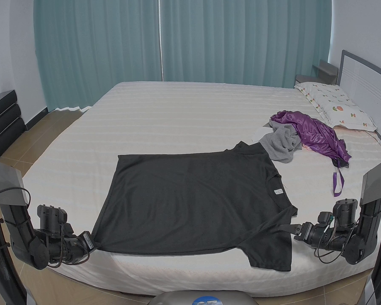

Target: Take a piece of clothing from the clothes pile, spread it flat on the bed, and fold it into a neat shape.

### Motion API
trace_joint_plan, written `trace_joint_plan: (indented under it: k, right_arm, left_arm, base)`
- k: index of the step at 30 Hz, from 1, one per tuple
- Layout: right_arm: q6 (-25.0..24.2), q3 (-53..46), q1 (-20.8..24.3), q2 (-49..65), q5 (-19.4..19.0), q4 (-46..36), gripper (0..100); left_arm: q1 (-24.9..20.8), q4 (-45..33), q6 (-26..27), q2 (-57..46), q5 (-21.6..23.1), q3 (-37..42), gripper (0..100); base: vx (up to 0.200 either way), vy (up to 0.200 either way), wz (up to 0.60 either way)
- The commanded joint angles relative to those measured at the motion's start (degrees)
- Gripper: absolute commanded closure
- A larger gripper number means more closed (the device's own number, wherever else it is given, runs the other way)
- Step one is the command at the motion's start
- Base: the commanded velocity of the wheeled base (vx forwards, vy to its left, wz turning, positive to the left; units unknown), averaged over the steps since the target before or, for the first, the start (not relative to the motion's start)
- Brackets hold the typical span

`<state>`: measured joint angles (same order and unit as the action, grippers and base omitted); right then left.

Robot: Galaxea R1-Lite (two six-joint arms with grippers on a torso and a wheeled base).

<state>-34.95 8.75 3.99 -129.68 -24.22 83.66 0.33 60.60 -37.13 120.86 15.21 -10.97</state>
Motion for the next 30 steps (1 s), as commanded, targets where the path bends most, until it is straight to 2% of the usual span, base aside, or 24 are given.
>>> trace_joint_plan:
  k: [1, 20, 21, 30]
  right_arm:
    - [-0.21, 0.21, 1.55, -3.65, 0.23, 1.68, 0]
    - [-0.65, 2.06, 2.08, -5.93, 0.49, 2.38, 0]
    - [-0.65, 1.97, 2.08, -6.11, 0.76, 2.47, 100]
    - [-0.29, -0.93, 0.85, -5.58, 2.43, 5.37, 100]
  left_arm:
    - [0.02, 0.05, 0.04, -0.1, -0.01, -0.01, 100]
    - [-0.07, 0.05, 0.04, -0.1, -0.01, 0.07, 100]
    - [-0.07, 0.05, 0.04, -0.1, -0.01, 0.07, 100]
    - [-0.07, 0.05, 0.04, -0.18, -0.01, 0.16, 100]
  base:
    - [0.0, 0.0, 0.0]
    - [0.0, 0.0, 0.0]
    - [0.0, 0.0, 0.0]
    - [0.0, 0.0, 0.0]
